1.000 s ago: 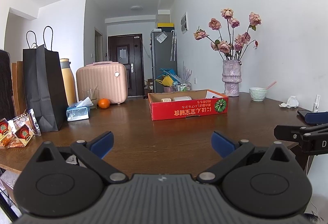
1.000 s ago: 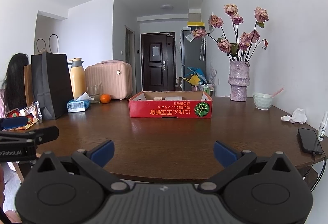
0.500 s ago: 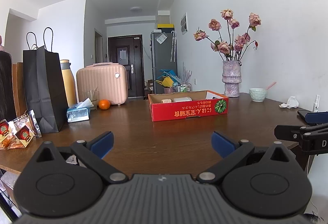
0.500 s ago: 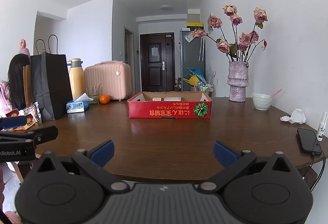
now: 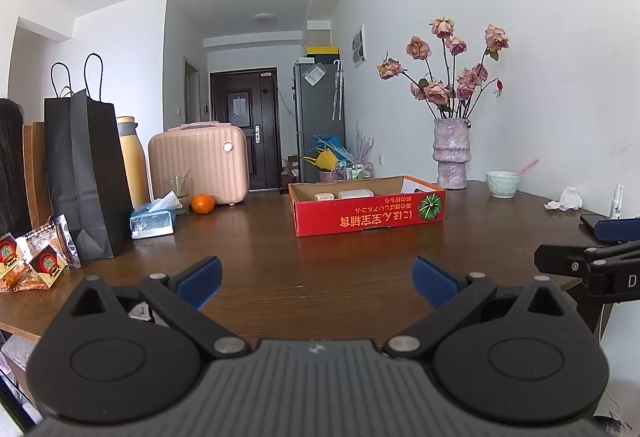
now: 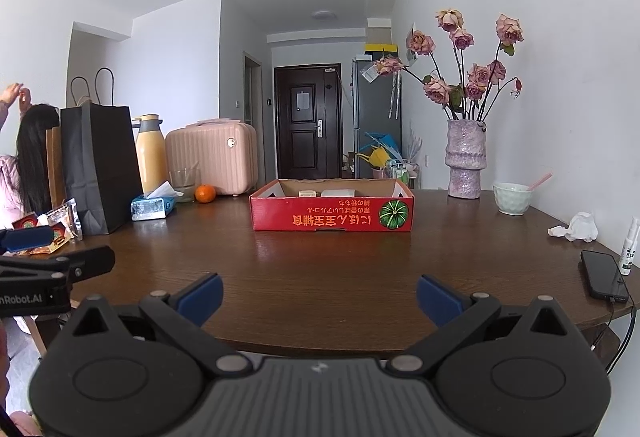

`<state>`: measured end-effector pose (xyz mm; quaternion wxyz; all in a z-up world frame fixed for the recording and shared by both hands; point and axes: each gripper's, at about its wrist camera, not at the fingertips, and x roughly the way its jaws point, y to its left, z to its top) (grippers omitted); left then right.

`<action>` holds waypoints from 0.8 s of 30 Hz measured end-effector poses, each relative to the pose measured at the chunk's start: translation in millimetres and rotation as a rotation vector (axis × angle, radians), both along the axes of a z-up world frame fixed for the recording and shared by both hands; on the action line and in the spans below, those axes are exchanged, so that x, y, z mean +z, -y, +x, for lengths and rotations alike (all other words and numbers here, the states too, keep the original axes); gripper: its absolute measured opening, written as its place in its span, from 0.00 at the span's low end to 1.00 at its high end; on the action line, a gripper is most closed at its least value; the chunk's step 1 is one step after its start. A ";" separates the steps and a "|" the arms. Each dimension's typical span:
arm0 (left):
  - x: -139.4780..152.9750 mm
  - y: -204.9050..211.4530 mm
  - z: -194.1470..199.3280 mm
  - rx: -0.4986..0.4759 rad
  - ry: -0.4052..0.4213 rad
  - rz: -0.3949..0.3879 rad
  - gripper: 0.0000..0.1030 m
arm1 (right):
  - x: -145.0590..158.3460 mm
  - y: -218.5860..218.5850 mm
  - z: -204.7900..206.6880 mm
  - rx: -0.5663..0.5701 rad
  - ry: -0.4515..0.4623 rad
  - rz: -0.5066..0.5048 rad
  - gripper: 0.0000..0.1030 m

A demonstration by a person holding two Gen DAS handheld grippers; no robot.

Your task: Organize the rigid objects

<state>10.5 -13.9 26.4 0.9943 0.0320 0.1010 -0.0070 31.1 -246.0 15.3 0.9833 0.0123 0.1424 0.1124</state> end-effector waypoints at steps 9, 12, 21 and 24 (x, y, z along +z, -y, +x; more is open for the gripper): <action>0.1 -0.9 0.4 0.001 -0.003 -0.002 1.00 | -1.5 -0.7 0.3 0.004 -0.001 -0.003 1.00; 0.3 -4.0 2.6 -0.010 -0.027 -0.026 1.00 | -1.8 -0.7 0.7 0.004 -0.004 -0.002 1.00; -0.7 0.0 -0.9 0.008 0.018 0.008 1.00 | -3.0 -1.9 0.5 0.008 -0.007 -0.004 1.00; -2.8 3.4 -4.5 -0.016 0.040 0.021 1.00 | -3.5 -2.0 0.8 0.009 -0.010 -0.002 1.00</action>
